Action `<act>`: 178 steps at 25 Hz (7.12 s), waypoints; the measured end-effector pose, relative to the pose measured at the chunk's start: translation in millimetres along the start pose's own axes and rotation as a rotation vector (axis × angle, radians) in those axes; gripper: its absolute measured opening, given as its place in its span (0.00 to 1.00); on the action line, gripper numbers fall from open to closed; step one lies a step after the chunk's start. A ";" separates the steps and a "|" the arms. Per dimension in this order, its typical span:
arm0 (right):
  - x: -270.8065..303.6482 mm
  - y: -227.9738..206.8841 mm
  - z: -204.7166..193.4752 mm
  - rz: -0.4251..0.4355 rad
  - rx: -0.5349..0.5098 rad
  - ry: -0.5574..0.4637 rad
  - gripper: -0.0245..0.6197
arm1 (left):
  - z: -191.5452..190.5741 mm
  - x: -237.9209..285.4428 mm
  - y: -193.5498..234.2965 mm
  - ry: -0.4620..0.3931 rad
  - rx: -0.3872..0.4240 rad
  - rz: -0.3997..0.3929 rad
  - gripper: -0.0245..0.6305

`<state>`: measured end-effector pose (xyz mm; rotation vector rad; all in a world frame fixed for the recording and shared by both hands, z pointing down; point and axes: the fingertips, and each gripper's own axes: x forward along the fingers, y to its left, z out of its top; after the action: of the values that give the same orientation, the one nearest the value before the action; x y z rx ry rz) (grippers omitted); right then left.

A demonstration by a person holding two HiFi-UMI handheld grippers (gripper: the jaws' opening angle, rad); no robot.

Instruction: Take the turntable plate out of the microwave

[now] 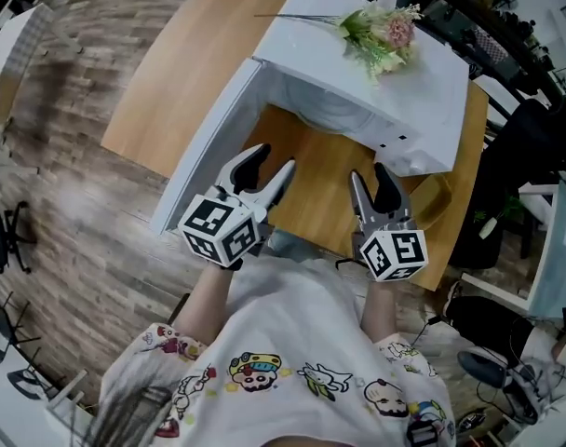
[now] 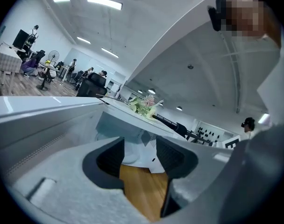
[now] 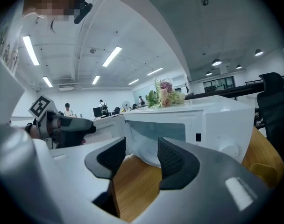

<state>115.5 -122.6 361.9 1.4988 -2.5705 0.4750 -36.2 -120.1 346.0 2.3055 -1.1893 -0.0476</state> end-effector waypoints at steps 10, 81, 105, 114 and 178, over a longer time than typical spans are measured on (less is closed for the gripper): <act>3.1 -23.3 11.6 -0.056 0.023 -0.023 0.36 | 8.8 38.1 6.3 0.021 -0.004 -0.041 0.36; 40.8 -43.6 -102.9 -0.140 0.431 0.082 0.30 | -135.9 167.7 96.3 0.163 -0.636 -0.010 0.32; 30.1 -36.1 -109.2 -0.141 0.439 0.092 0.29 | -142.5 170.3 98.1 0.115 -0.752 -0.006 0.13; 28.7 -32.0 -115.4 -0.137 0.455 0.100 0.29 | -152.2 146.7 88.2 0.136 -0.795 0.001 0.12; 141.1 -66.7 -142.0 0.070 1.133 -0.070 0.15 | -130.6 147.0 120.9 0.013 -0.867 0.049 0.14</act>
<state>96.2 -222.4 546.7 1.6124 -2.4448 2.1580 -1.6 -230.4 545.9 1.5074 -0.9511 -0.4382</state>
